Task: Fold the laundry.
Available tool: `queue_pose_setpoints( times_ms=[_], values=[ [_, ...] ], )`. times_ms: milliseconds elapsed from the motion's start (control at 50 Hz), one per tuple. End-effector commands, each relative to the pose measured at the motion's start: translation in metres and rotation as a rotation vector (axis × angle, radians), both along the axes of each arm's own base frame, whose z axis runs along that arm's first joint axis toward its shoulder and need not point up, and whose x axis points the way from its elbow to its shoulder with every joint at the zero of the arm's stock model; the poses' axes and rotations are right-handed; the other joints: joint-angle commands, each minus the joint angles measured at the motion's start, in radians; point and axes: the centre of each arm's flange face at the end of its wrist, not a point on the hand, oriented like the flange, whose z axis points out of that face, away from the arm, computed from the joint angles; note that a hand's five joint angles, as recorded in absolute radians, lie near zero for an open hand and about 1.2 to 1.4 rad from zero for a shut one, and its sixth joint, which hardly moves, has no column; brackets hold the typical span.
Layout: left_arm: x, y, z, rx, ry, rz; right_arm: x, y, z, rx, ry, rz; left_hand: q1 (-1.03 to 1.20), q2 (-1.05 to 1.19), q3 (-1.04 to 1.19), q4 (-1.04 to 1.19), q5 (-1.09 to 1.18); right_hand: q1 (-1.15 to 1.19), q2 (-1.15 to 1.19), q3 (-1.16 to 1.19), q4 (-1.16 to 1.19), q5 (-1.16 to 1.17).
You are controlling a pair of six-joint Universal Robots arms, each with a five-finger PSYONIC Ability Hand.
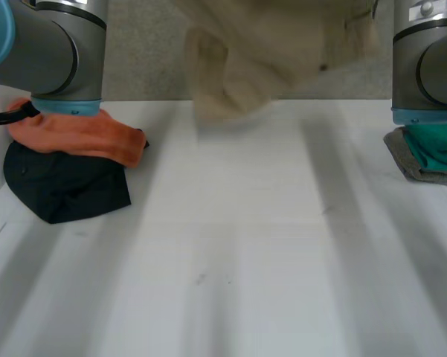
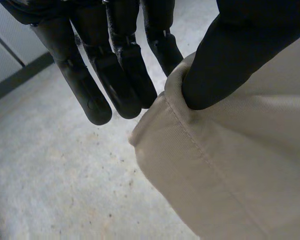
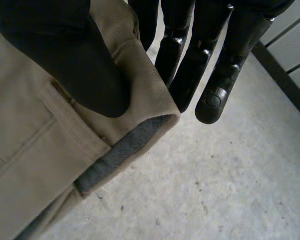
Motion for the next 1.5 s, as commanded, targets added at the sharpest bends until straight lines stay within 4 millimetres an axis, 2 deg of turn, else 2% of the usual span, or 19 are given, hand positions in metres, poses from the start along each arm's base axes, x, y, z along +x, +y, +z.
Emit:
queue_pose_setpoints(
  times_ms=[20, 140, 160, 200, 220, 240, 320, 440, 520, 700, 960, 1020, 1040, 1060, 1100, 1220, 1320, 1380, 1500],
  values=[
    [0.007, 0.004, -0.067, 0.269, -0.062, 0.057, 0.003, -0.001, -0.035, 0.177, 0.052, 0.045, 0.256, 0.199, 0.205, 0.196, 0.226, 0.41, 0.216, 0.21, 0.207, 0.229],
    [0.01, 0.032, -0.139, 0.476, -0.185, 0.038, 0.004, 0.005, -0.108, 0.445, 0.196, 0.104, 0.256, 0.199, 0.205, 0.196, 0.226, 0.41, 0.216, 0.21, 0.207, 0.229],
    [0.009, 0.037, -0.149, 0.503, -0.203, 0.029, 0.003, 0.011, -0.133, 0.543, 0.234, 0.116, 0.256, 0.199, 0.205, 0.196, 0.226, 0.41, 0.216, 0.21, 0.207, 0.229],
    [0.004, 0.053, -0.179, 0.58, -0.259, 0.005, 0.001, 0.017, -0.161, 0.653, 0.272, 0.115, 0.256, 0.199, 0.205, 0.196, 0.226, 0.41, 0.216, 0.21, 0.207, 0.229],
    [0.002, 0.058, -0.187, 0.601, -0.278, 0.001, 0.0, 0.025, -0.188, 0.758, 0.313, 0.118, 0.256, 0.199, 0.205, 0.196, 0.226, 0.41, 0.216, 0.21, 0.207, 0.229],
    [0.001, 0.068, -0.206, 0.648, -0.316, -0.008, 0.0, 0.03, -0.2, 0.806, 0.334, 0.122, 0.256, 0.199, 0.205, 0.196, 0.226, 0.41, 0.216, 0.21, 0.207, 0.229],
    [0.003, 0.084, -0.245, 0.774, -0.413, -0.002, -0.006, 0.047, -0.237, 0.988, 0.405, 0.119, 0.256, 0.199, 0.205, 0.196, 0.226, 0.41, 0.216, 0.21, 0.207, 0.229],
    [0.024, 0.108, -0.271, 0.97, -0.528, 0.065, -0.021, 0.069, -0.253, 1.192, 0.455, 0.094, 0.256, 0.199, 0.205, 0.196, 0.226, 0.41, 0.216, 0.21, 0.207, 0.229],
    [0.042, 0.127, -0.265, 1.06, -0.564, 0.136, -0.031, 0.097, -0.253, 1.346, 0.503, 0.105, 0.256, 0.199, 0.205, 0.196, 0.226, 0.41, 0.216, 0.21, 0.207, 0.229],
    [0.064, 0.17, -0.238, 1.087, -0.587, 0.148, -0.046, 0.132, -0.226, 1.367, 0.526, 0.096, 0.256, 0.199, 0.205, 0.196, 0.226, 0.41, 0.216, 0.21, 0.207, 0.229],
    [0.075, 0.264, -0.252, 1.301, -0.937, 0.031, -0.078, 0.206, -0.223, 1.483, 0.909, 0.072, 0.256, 0.199, 0.205, 0.196, 0.226, 0.41, 0.216, 0.21, 0.207, 0.229],
    [0.071, 0.259, -0.249, 1.281, -0.911, 0.027, -0.077, 0.208, -0.222, 1.46, 0.911, 0.079, 0.227, 0.17, 0.176, 0.168, 0.198, 0.41, 0.216, 0.21, 0.207, 0.229],
    [0.069, 0.256, -0.247, 1.269, -0.897, 0.028, -0.077, 0.206, -0.224, 1.444, 0.897, 0.074, 0.046, -0.01, -0.004, -0.013, 0.017, 0.41, 0.216, 0.21, 0.207, 0.229],
    [0.066, 0.247, -0.242, 1.239, -0.859, 0.034, -0.076, 0.204, -0.224, 1.432, 0.888, 0.071, -0.441, -0.498, -0.492, -0.5, -0.47, 0.41, 0.216, 0.21, 0.207, 0.229],
    [0.062, 0.24, -0.237, 1.206, -0.829, 0.042, -0.075, 0.2, -0.226, 1.408, 0.872, 0.065, -0.788, -0.845, -0.839, -0.847, -0.817, 0.41, 0.216, 0.21, 0.207, 0.229],
    [0.046, 0.212, -0.207, 1.05, -0.666, 0.029, -0.074, 0.195, -0.229, 1.377, 0.854, 0.057, -0.824, -0.881, -0.875, -0.884, -0.854, 0.41, 0.216, 0.21, 0.207, 0.229],
    [0.03, 0.173, -0.194, 0.902, -0.532, -0.007, -0.072, 0.193, -0.229, 1.36, 0.819, 0.058, -0.789, -0.846, -0.84, -0.849, -0.819, 0.41, 0.216, 0.21, 0.207, 0.229],
    [0.017, 0.154, -0.202, 0.855, -0.531, -0.072, -0.071, 0.19, -0.229, 1.352, 0.791, 0.059, -0.748, -0.805, -0.799, -0.807, -0.777, 0.41, 0.216, 0.21, 0.207, 0.229],
    [-0.001, 0.082, -0.241, 0.852, -0.552, -0.151, -0.071, 0.187, -0.231, 1.34, 0.755, 0.06, -0.584, -0.641, -0.635, -0.643, -0.613, 0.41, 0.216, 0.21, 0.207, 0.229]
  ],
)
